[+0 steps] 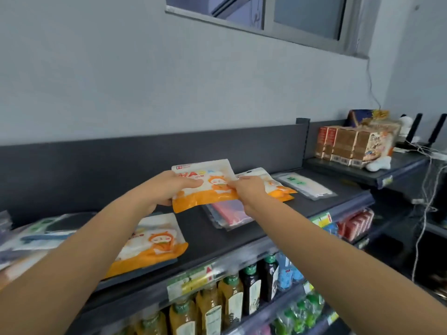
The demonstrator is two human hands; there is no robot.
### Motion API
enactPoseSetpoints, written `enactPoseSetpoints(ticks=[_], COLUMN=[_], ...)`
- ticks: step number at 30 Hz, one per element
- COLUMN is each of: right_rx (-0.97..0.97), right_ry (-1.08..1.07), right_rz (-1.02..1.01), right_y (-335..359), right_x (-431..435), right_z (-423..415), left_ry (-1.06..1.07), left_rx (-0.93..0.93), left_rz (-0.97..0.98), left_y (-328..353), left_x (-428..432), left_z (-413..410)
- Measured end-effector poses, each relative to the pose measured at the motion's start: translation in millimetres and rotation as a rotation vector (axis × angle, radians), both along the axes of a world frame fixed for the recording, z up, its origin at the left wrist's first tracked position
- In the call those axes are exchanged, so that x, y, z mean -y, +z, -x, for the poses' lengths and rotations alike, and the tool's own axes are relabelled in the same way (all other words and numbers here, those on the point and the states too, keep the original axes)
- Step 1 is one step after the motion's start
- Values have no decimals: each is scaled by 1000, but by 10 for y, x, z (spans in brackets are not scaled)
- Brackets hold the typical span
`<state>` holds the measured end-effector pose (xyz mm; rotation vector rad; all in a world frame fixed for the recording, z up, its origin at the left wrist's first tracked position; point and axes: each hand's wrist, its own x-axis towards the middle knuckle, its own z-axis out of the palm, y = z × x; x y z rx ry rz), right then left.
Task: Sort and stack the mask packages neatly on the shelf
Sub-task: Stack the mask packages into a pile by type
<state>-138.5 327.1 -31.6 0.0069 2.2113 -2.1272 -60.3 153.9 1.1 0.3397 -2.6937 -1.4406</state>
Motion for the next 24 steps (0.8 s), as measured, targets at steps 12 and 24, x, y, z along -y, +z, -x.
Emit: enactPoseSetpoints(ticks=[12, 24], right_rx=[7, 60], right_ry=[208, 215], right_rz=[-10, -141], right_y=[-122, -181], right_x=[-1779, -1915], right_z=[1034, 2043], left_ry=[29, 155], left_rx=[-44, 38], left_rz=[-108, -163], left_y=[-191, -322], left_x=[-1735, -1921], left_z=[1058, 2071])
